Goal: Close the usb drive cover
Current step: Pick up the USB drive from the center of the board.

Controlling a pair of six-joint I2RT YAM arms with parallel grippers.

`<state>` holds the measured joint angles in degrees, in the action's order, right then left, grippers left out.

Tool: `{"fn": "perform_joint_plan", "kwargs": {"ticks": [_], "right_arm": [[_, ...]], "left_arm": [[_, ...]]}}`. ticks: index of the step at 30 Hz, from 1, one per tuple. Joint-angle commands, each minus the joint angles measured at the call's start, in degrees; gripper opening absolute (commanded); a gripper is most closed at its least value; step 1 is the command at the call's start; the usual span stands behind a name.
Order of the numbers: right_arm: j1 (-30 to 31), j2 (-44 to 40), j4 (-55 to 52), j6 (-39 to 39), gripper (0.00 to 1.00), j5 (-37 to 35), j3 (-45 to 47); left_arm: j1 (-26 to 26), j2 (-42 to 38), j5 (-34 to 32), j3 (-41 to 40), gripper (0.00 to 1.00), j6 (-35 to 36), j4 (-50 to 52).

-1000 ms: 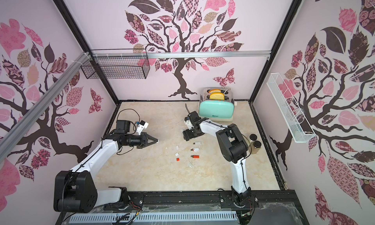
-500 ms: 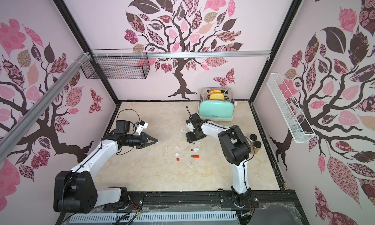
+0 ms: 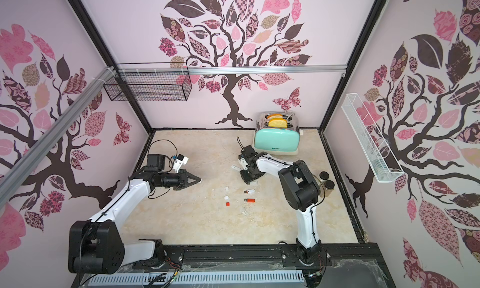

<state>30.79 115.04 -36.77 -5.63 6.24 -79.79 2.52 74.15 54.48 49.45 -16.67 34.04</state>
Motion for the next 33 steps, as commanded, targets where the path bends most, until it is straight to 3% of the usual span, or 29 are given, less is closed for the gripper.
{"fn": "perform_joint_plan", "kwargs": {"ticks": [1,14,22,33], "right_arm": [[0.9,1.4,-1.6,-1.0,0.35,-2.3,-1.7],[2.6,5.2,-4.7,-2.7,0.26,-6.0,-4.9],[2.7,5.3,-6.5,-2.9,0.13,-6.4,-6.5],[2.9,-2.6,0.4,-4.5,0.09,-0.9,-3.6]], "left_arm": [[-0.4,-0.6,0.4,-0.5,0.0,0.4,-1.0],[-0.6,0.1,0.5,-0.2,0.0,0.6,-0.6],[-0.9,-0.1,-0.1,0.1,0.0,0.8,0.0],[-0.7,1.9,0.5,1.6,0.0,0.6,0.1]]}}
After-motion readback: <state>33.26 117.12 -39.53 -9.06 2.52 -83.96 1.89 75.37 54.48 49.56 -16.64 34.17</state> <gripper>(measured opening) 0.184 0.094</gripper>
